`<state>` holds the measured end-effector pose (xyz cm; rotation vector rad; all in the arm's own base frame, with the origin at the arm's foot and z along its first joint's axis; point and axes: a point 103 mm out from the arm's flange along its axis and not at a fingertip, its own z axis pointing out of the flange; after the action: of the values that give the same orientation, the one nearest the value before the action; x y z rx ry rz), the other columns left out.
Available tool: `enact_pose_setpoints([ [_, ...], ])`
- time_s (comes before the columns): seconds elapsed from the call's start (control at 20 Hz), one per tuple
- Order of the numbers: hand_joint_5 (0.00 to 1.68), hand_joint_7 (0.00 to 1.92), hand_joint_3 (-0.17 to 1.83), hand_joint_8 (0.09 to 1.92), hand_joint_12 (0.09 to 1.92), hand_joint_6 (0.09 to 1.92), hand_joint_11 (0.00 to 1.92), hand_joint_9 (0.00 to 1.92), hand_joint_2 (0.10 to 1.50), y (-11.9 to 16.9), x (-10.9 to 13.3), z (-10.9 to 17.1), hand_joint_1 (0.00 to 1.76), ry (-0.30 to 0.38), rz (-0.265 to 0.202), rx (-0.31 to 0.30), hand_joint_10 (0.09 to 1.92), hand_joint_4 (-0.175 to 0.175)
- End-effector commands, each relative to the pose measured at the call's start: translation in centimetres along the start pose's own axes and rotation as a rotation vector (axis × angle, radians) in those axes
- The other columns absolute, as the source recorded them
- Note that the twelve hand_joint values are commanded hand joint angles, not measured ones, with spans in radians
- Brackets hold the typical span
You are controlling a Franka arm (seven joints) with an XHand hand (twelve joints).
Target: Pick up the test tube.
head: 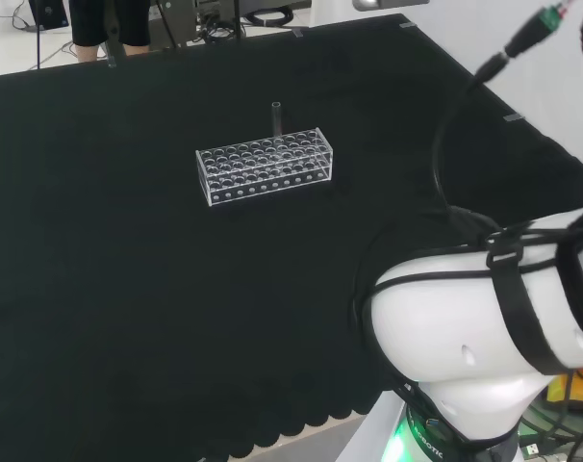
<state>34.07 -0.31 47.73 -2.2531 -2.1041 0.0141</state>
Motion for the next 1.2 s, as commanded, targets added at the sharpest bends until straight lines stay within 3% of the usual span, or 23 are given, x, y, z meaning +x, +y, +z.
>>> enact_pose_setpoints([
  [0.05, 0.23, 0.08, -0.12, 0.87, 1.62, 0.09, 0.02, 0.09, 1.06, 7.4, -0.2, 4.0, 0.63, 0.029, -0.025, 0.126, 0.98, -0.079],
  [0.8, 0.31, 0.16, -0.14, 0.89, 1.59, 0.09, 0.10, 0.20, 1.08, 16.5, -1.8, 9.0, 0.66, 0.075, -0.009, 0.239, 0.96, -0.096],
  [1.2, 0.37, 0.27, -0.17, 0.90, 1.57, 0.09, 0.17, 0.28, 1.09, 20.3, -3.1, 13.2, 0.71, 0.090, 0.021, 0.342, 0.94, -0.107],
])
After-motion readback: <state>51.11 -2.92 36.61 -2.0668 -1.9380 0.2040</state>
